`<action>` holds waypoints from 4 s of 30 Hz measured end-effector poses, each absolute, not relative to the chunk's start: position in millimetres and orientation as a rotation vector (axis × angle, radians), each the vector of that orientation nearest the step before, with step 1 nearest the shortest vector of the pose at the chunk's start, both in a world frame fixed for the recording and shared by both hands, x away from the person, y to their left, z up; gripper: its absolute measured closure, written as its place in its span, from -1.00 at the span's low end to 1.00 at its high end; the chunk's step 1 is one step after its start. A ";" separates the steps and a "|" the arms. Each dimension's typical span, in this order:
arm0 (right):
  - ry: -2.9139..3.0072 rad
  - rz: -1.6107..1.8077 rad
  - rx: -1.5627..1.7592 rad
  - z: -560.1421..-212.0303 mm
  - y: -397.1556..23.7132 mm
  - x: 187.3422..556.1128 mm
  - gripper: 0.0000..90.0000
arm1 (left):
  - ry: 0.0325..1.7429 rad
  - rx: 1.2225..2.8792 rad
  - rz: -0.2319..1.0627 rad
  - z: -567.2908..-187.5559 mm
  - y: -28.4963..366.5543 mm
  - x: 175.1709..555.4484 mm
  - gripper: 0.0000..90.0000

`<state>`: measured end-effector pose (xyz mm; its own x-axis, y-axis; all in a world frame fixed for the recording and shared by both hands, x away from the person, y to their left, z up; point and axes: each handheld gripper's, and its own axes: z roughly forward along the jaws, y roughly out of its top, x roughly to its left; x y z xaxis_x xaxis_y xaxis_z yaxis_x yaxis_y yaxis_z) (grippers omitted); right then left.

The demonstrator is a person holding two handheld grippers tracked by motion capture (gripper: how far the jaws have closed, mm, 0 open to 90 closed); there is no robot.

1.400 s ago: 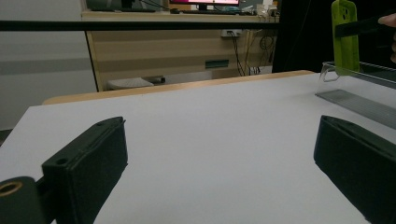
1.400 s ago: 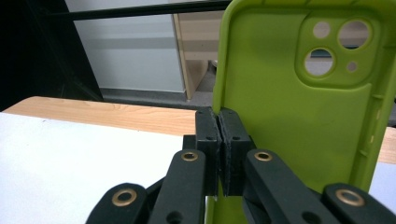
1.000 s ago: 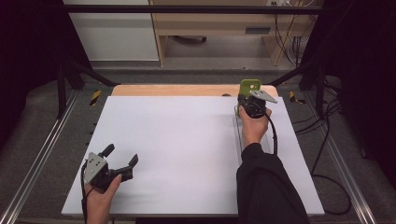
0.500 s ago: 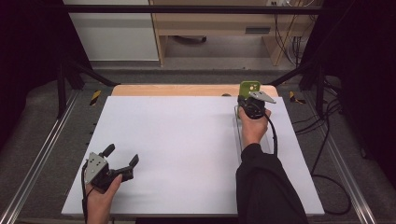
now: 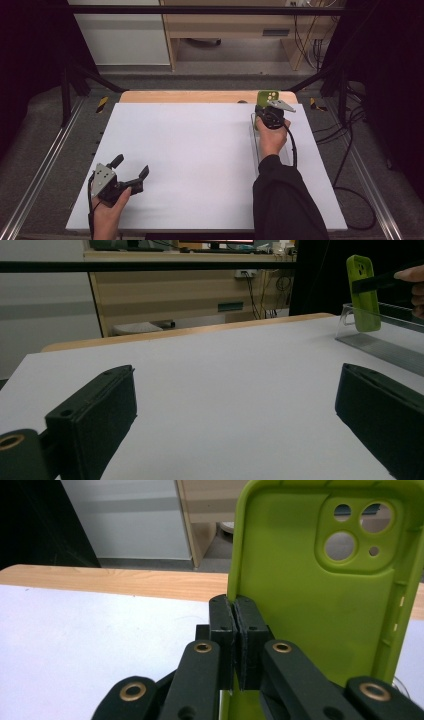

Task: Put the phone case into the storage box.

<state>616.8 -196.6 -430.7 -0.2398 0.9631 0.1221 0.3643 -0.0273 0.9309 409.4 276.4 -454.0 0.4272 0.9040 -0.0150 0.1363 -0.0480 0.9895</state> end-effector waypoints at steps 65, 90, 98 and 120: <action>1.703 1.212 1.411 -446.3 -195.7 618.5 0.96 | 0.952 1.513 0.810 -453.8 274.6 409.7 -0.93; 1.736 1.217 1.422 -446.2 -198.4 619.1 0.93 | 0.947 1.522 0.809 -454.0 272.4 409.7 -0.93; 1.738 1.218 1.423 -446.1 -198.6 619.1 0.92 | 0.947 1.519 0.809 -453.8 272.8 409.6 -0.93; 1.741 1.218 1.420 -445.8 -198.6 619.3 0.90 | 0.951 1.513 0.810 -453.6 273.4 409.6 -0.93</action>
